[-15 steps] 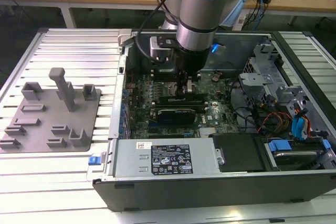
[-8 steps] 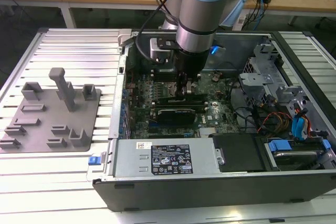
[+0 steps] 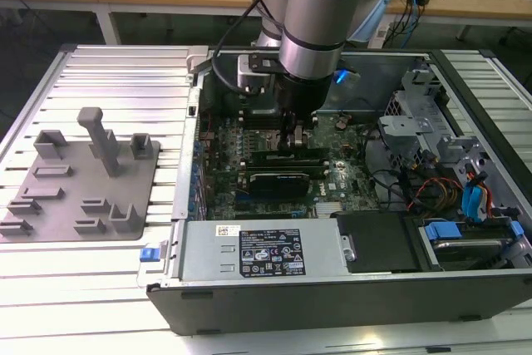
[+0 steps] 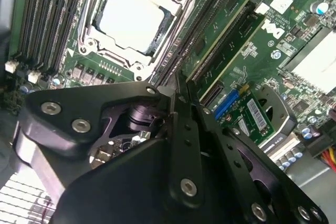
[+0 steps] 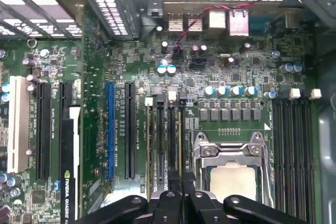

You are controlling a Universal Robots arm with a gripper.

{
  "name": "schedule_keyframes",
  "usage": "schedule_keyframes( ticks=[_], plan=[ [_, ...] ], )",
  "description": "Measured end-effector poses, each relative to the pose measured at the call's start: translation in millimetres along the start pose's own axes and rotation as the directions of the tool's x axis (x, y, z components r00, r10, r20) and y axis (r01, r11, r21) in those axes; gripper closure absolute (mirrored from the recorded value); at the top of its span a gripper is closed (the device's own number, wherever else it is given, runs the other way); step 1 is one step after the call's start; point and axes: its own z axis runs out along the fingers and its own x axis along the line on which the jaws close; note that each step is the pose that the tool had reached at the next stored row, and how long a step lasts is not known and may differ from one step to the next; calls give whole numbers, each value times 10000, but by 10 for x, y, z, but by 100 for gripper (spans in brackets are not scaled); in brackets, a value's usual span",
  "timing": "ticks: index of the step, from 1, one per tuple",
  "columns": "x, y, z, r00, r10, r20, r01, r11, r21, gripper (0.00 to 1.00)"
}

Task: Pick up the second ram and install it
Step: 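Insert the second ram into the second slot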

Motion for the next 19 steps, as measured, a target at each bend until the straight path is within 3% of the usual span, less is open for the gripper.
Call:
schedule_keyframes(
  ticks=[1, 3, 6, 7, 8, 9, 12, 14, 16, 17, 19],
  plan=[
    [0, 0, 0, 10000, 10, -4, -10, 10000, 2, 91],
    [1, 0, 0, 9999, 21, -138, -21, 10000, -10, 91],
    [1, 0, 0, 9999, 22, -164, -22, 10000, -11, 91],
    [-1, -6, 0, 9999, 25, -165, -27, 10000, -93, 91],
    [0, -18, -1, 9998, 26, -173, -32, 9995, -317, 91],
    [0, -26, -3, 9998, 26, -179, -34, 9990, -439, 91],
    [-1, -26, 1, 9998, 28, -186, -36, 9990, -440, 91],
    [0, -25, 8, 9996, 38, -279, -50, 9990, -438, 91],
    [0, -25, 10, 9995, 40, -301, -53, 9990, -452, 91],
    [0, -34, 11, 9995, 40, -304, -60, 9978, -666, 91],
    [0, -35, 10, 9995, 40, -305, -61, 9976, -690, 91]
  ],
)
